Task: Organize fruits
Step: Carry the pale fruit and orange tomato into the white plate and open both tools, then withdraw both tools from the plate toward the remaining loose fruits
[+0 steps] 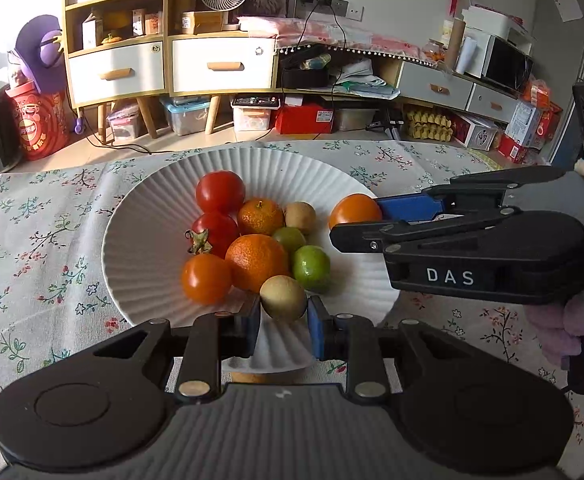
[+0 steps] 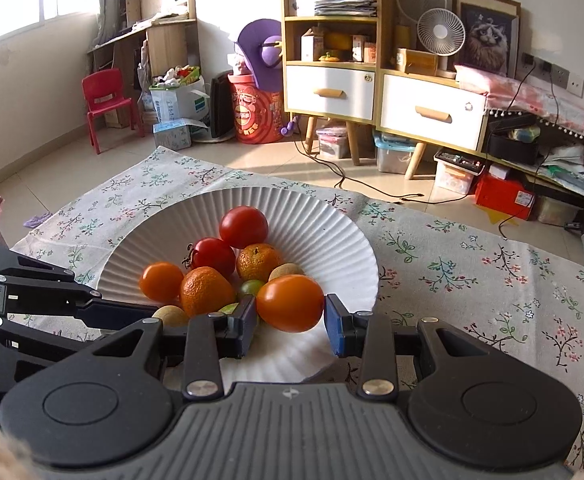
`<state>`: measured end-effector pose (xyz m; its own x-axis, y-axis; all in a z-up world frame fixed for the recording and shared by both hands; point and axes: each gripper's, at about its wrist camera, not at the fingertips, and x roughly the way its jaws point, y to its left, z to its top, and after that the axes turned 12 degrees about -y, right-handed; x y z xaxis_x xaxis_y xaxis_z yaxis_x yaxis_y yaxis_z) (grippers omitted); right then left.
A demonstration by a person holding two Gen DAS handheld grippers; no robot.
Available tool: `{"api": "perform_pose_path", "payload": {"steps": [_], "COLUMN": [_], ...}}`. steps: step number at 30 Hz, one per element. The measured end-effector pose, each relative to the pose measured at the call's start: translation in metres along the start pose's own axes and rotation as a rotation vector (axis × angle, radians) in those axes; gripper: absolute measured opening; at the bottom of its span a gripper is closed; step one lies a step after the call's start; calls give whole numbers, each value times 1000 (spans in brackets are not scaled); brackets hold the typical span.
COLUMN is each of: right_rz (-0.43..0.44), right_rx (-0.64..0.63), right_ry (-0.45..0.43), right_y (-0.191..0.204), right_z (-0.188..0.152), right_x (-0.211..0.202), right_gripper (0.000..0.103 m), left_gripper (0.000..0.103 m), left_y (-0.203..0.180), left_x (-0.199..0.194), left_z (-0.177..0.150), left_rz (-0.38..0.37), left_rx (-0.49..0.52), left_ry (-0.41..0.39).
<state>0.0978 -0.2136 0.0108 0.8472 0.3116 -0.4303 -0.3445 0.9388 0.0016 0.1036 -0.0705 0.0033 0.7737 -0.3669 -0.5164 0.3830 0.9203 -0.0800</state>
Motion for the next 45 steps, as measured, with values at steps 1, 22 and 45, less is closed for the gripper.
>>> {"api": "perform_pose_path", "payload": {"steps": [1, 22, 45], "right_rz": [3, 22, -62], "right_rx": [-4, 1, 44], "right_ry": [3, -12, -4], "right_y": [-1, -6, 6], "right_z": [0, 2, 5], "right_x": [1, 3, -39], "right_gripper": [33, 34, 58], "left_gripper": [20, 29, 58], "left_y": [0, 1, 6], "left_x": [2, 5, -42], "left_z": [0, -2, 0], "left_rz": [2, -23, -17], "left_rx": [-1, 11, -16], "left_ry": [2, -33, -42]}}
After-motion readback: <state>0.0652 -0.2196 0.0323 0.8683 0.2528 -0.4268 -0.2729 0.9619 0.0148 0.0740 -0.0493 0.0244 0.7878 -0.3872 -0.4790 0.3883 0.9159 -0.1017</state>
